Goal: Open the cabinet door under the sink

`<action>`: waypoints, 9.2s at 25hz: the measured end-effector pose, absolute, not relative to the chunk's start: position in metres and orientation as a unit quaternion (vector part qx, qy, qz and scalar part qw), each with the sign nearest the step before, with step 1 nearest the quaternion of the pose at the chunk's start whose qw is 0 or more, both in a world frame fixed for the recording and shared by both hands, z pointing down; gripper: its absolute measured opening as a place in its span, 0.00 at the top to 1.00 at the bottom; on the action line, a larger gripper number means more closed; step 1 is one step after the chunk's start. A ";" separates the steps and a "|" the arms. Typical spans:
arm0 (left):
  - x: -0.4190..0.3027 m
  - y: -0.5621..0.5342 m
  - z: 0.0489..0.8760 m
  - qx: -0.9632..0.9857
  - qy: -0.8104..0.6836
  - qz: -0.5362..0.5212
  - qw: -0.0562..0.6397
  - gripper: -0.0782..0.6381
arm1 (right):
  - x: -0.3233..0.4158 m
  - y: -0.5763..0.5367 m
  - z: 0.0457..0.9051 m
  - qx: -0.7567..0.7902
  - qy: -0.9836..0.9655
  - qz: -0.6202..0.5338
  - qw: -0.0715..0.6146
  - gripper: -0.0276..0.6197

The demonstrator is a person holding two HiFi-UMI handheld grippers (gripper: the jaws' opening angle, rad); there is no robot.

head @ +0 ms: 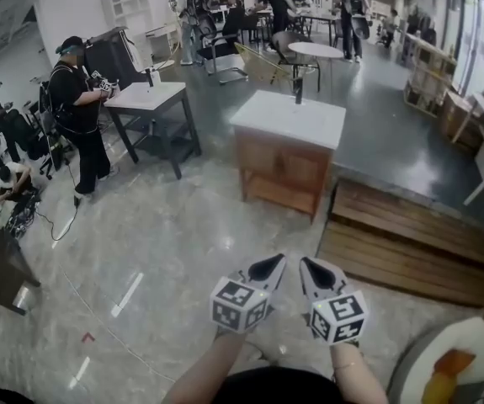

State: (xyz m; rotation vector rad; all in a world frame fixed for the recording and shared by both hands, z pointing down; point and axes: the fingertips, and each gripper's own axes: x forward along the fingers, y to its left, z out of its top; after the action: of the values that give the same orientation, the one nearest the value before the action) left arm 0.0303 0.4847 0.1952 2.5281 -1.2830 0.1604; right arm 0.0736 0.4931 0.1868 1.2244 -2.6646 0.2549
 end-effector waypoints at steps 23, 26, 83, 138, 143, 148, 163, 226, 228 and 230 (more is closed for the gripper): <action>0.009 0.361 0.239 0.878 -0.435 0.069 0.185 0.88 | 0.055 0.357 0.222 0.402 -0.903 0.135 0.076 0.95; 0.016 0.324 0.235 0.876 -0.441 0.070 0.182 0.88 | 0.059 0.317 0.217 0.389 -0.909 0.131 0.078 0.95; -0.043 -0.028 0.293 0.878 -0.393 0.105 0.254 0.88 | 0.000 -0.034 0.287 0.424 -0.872 0.197 0.145 0.95; -0.057 -0.143 0.357 0.889 -0.380 0.145 0.210 0.88 | -0.024 -0.146 0.351 0.391 -0.872 0.242 0.165 0.95; -0.060 -0.150 0.392 0.883 -0.381 0.154 0.227 0.88 | -0.027 -0.148 0.381 0.382 -0.870 0.256 0.177 0.95; -0.061 -0.155 0.422 0.882 -0.376 0.161 0.235 0.88 | -0.026 -0.156 0.418 0.390 -0.861 0.270 0.185 0.95; -0.056 -0.171 0.519 0.873 -0.380 0.166 0.255 0.88 | -0.021 -0.186 0.528 0.437 -0.824 0.309 0.183 0.95; -0.063 -0.200 0.645 0.848 -0.413 0.187 0.274 0.88 | -0.019 -0.272 0.667 0.524 -0.742 0.407 0.100 0.82; -0.063 -0.201 0.645 0.848 -0.412 0.184 0.277 0.88 | -0.019 -0.272 0.667 0.521 -0.744 0.407 0.099 0.82; -0.063 -0.201 0.645 0.848 -0.411 0.180 0.281 0.88 | -0.020 -0.270 0.665 0.517 -0.748 0.404 0.101 0.82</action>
State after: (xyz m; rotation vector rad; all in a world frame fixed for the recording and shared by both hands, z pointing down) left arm -0.0633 -0.2014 0.6446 2.2727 -1.1026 0.4829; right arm -0.0199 -0.2704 0.6654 1.5272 -2.2104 1.1943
